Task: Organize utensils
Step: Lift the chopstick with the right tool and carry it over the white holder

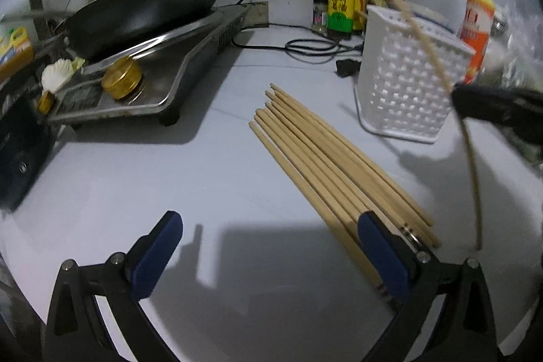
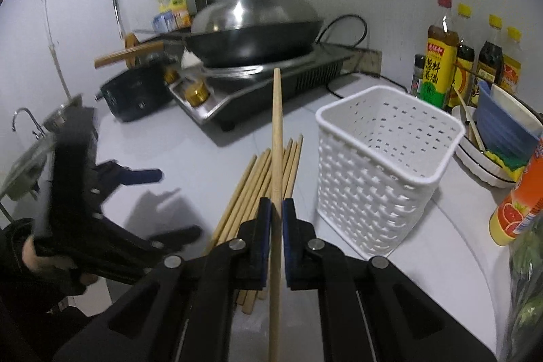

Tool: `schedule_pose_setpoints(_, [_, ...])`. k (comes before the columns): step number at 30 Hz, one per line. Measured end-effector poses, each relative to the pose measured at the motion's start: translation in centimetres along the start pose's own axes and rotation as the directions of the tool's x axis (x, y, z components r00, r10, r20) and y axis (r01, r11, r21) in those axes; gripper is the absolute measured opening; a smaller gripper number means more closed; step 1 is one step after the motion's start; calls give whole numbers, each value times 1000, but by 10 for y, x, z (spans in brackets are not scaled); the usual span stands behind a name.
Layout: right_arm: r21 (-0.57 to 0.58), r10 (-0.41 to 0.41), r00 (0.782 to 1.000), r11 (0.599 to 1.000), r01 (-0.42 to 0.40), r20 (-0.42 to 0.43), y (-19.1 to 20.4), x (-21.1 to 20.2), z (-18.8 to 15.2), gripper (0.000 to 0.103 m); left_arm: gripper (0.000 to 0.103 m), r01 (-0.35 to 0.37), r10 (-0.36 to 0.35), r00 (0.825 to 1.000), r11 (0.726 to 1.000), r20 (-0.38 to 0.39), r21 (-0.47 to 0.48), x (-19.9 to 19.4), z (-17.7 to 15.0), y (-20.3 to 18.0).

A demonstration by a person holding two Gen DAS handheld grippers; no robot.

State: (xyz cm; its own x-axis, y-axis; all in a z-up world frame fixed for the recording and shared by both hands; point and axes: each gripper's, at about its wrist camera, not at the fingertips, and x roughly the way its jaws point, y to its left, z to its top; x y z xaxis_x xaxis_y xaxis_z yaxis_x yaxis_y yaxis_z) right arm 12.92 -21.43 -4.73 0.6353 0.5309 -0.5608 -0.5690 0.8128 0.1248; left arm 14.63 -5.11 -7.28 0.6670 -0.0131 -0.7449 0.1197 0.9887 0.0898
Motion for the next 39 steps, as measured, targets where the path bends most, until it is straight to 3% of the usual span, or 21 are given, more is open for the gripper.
schedule_pose_setpoints(3, [22,14,999,1000,-15,33,-7,-7,-1,6,103,-69,71,997,996,-26,62,8,0,-9])
schedule_pose_setpoints(6, [21,20,998,1000,-21,56,-12,-12,-3,6,103,-88,91,996,990,-22,110,13,0,-13])
schedule_pose_setpoints(8, [14,29,997,999,-30,69,-13,-15,-3,6,103,-162,169,985,973,-25,161,15,3,-16])
schedule_pose_setpoints(11, [2,38,996,999,-38,82,-11,-19,-4,6,103,-196,206,978,962,-36,193,15,1,-13])
schedule_pose_setpoints(20, [30,36,993,999,-40,110,-15,-28,-7,6,103,-137,146,988,981,-55,137,17,-2,7])
schedule_pose_setpoints(25, [26,31,990,999,-35,137,-16,-40,-7,6,74,-106,115,990,988,-80,109,21,5,10])
schedule_pose_setpoints(28, [38,27,987,999,-33,161,-20,-48,-5,6,45,-55,62,993,996,-96,73,23,8,15])
schedule_pose_setpoints(29, [41,25,985,999,-32,168,-22,-50,-4,6,27,-52,59,993,996,-104,67,24,8,15])
schedule_pose_setpoints(30, [44,25,984,999,-33,176,-23,-53,-3,6,15,-49,56,992,997,-109,67,25,9,15])
schedule_pose_setpoints(33, [50,22,982,998,-32,187,-25,-58,-1,6,7,-22,27,994,998,-107,55,26,9,14])
schedule_pose_setpoints(39, [62,25,981,997,-38,194,-31,-65,4,6,6,41,-43,994,999,-96,-14,23,7,18])
